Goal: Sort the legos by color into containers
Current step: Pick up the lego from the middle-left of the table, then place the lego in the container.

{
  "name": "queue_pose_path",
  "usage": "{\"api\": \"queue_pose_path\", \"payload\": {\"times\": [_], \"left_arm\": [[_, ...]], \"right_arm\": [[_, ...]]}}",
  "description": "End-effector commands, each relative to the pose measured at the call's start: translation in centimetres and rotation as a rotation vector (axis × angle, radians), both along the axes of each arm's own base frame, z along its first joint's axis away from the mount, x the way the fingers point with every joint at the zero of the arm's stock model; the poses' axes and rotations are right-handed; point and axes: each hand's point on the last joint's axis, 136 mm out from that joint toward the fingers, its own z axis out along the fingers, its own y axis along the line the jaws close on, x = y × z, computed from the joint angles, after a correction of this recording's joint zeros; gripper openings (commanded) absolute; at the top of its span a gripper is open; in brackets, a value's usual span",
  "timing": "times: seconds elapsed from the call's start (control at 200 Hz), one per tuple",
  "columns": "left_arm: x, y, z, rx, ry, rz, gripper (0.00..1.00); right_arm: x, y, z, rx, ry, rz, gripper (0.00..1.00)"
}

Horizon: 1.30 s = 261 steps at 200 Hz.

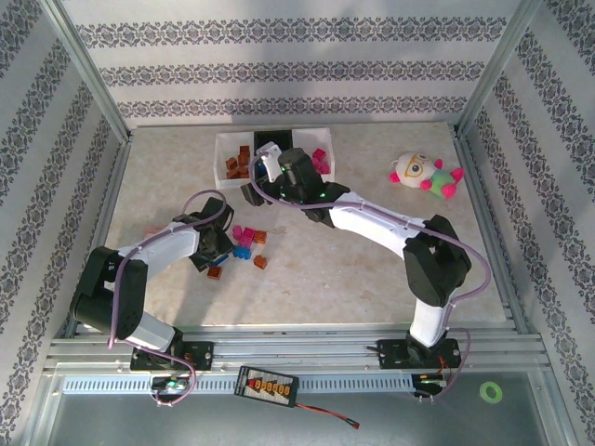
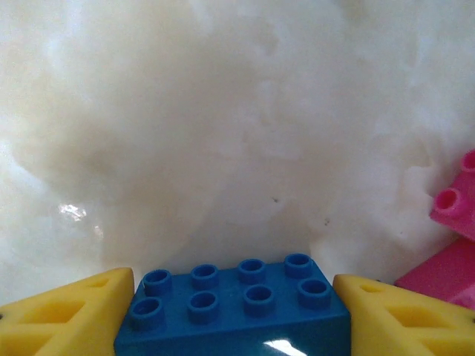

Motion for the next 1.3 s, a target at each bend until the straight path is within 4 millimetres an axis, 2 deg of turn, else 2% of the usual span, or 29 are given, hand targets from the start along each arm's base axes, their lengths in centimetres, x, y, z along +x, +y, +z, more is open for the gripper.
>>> {"api": "queue_pose_path", "payload": {"times": [0.0, 0.145, 0.305, 0.485, 0.634, 0.824, 0.979, 1.119, 1.244, 1.299], "left_arm": [[-0.1, 0.0, 1.2, 0.016, 0.009, -0.002, 0.62], [1.5, -0.4, 3.8, 0.022, -0.059, -0.047, 0.61], [5.4, -1.9, 7.4, 0.005, -0.16, -0.09, 0.61], [12.1, -5.5, 11.0, -0.01, -0.283, -0.178, 0.61], [18.4, -8.3, 13.0, -0.009, -0.363, -0.232, 0.61], [25.5, -10.8, 13.1, 0.03, -0.41, -0.293, 0.61], [29.4, -12.0, 12.0, 0.07, -0.395, -0.324, 0.61], [31.6, -12.4, 11.3, 0.095, -0.401, -0.34, 0.61], [32.0, -12.5, 10.2, 0.071, -0.395, -0.336, 0.62], [31.9, -12.6, 10.1, 0.066, -0.388, -0.343, 0.66]], "right_arm": [[-0.1, -1.6, 4.3, 0.051, -0.082, -0.035, 0.82], [-1.0, -3.5, 5.7, 0.067, -0.096, -0.065, 0.82], [-2.1, -7.0, 5.8, 0.071, -0.084, -0.141, 0.82], [-3.3, -10.9, 4.4, 0.031, -0.056, -0.201, 0.83], [-3.9, -13.2, 3.3, 0.003, -0.037, -0.251, 0.83], [-4.4, -14.5, 2.9, -0.011, -0.029, -0.277, 0.83], [-4.3, -14.7, 2.8, -0.012, -0.023, -0.284, 0.83], [-4.3, -14.7, 2.5, -0.013, -0.018, -0.287, 0.83], [-4.3, -14.8, 2.1, -0.016, -0.007, -0.291, 0.84], [-4.3, -14.9, 2.0, -0.019, -0.004, -0.291, 0.84]]}}
